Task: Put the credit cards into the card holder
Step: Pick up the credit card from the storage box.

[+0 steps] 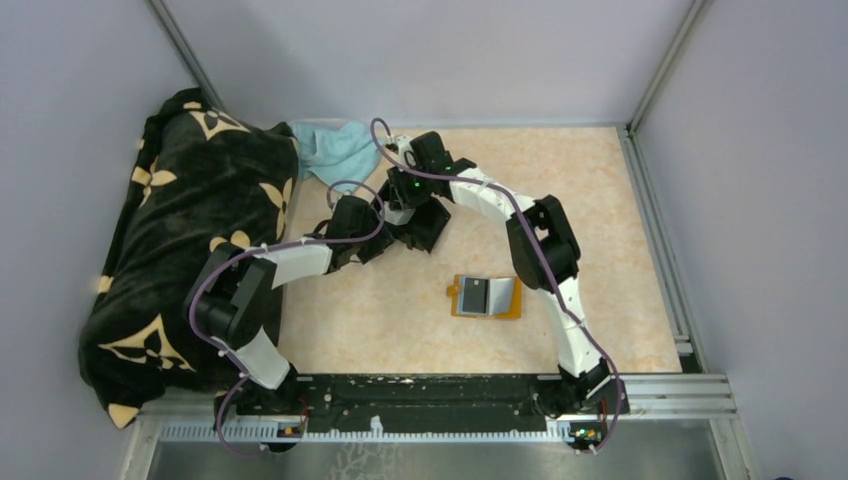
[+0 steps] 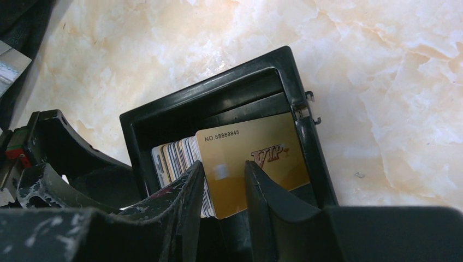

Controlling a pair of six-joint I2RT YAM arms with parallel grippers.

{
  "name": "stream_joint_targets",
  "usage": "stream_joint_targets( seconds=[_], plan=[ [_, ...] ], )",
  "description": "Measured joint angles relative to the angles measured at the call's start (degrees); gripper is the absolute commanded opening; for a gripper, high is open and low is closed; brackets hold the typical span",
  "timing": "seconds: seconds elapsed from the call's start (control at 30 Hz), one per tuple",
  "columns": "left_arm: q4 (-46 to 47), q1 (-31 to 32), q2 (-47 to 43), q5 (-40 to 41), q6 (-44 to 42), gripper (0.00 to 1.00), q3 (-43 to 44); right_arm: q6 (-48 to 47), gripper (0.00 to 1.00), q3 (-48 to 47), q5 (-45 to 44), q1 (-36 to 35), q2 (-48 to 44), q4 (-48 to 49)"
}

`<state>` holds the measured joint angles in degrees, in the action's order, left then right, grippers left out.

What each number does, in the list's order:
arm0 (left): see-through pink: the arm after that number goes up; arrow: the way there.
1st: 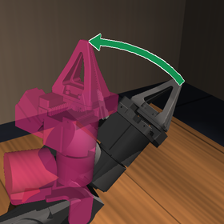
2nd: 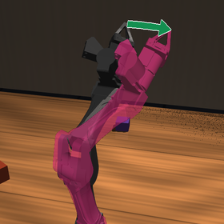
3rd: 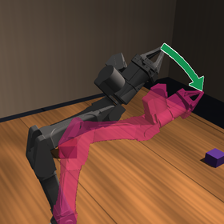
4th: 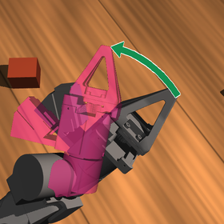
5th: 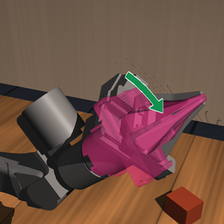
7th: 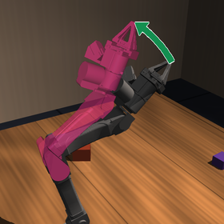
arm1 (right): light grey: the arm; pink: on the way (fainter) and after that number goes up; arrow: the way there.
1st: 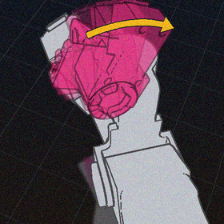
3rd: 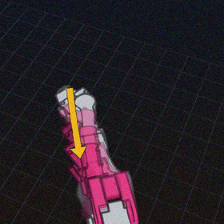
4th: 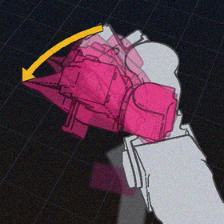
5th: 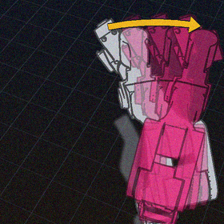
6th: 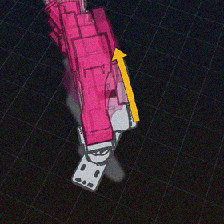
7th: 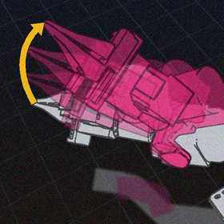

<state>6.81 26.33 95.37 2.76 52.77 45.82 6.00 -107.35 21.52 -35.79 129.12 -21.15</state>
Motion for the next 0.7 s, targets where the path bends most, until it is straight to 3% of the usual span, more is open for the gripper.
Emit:
stream_joint_targets(
  seconds=[0.7],
  plan=[
    [-1.5,-0.9,1.5,-3.0,-0.5,0.66,2.1,0.0,0.32,0.0,-0.1,0.3,-0.2,0.1]
  ],
)
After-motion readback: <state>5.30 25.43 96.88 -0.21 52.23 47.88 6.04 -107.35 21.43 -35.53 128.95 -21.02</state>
